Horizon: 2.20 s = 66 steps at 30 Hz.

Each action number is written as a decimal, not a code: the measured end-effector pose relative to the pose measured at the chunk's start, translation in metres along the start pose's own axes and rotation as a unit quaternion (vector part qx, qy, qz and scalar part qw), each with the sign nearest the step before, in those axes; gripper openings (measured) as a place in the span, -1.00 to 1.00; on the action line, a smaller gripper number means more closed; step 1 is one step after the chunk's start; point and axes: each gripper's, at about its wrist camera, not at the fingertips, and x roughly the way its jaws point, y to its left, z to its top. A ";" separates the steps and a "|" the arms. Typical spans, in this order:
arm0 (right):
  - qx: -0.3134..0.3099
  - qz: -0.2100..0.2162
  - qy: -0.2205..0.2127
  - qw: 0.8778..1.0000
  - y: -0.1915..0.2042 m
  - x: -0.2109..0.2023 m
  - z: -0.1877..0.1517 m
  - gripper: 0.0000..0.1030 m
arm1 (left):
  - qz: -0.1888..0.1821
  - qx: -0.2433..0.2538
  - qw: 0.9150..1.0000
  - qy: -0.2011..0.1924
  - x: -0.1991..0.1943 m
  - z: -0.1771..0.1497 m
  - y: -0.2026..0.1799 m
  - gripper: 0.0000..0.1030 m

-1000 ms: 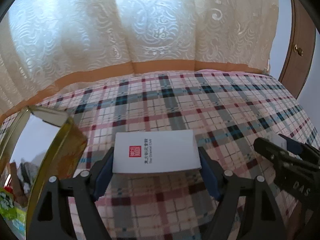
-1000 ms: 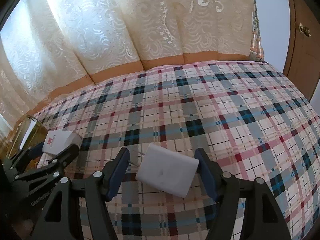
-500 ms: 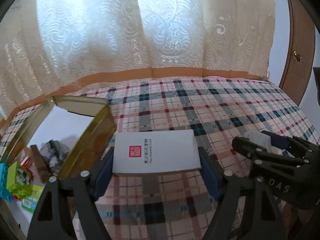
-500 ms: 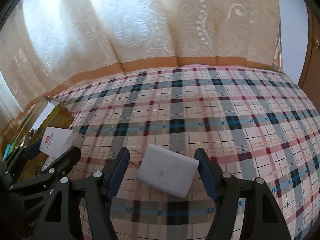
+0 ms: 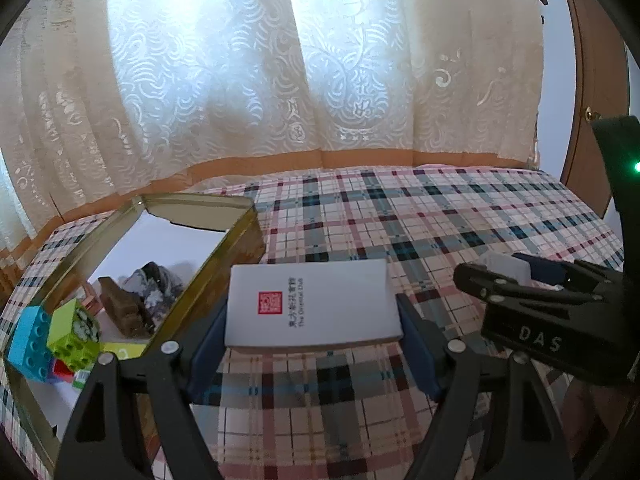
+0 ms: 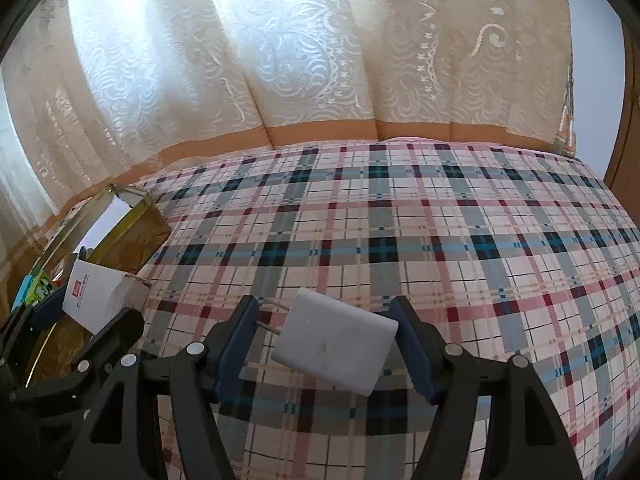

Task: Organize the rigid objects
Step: 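Lift the white charger with the right tool while the left tool lifts the white box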

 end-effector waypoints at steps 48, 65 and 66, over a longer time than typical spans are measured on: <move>-0.052 0.049 -0.041 0.997 0.038 -0.035 -0.023 0.35 | 0.003 -0.030 0.999 -0.026 -0.040 -0.025 0.032 0.52; -0.058 0.055 -0.047 0.996 0.044 -0.041 -0.028 0.35 | 0.006 -0.042 0.999 -0.034 -0.046 -0.029 0.041 0.52; -0.058 0.055 -0.047 0.996 0.045 -0.042 -0.028 0.35 | 0.006 -0.042 0.999 -0.035 -0.046 -0.030 0.042 0.52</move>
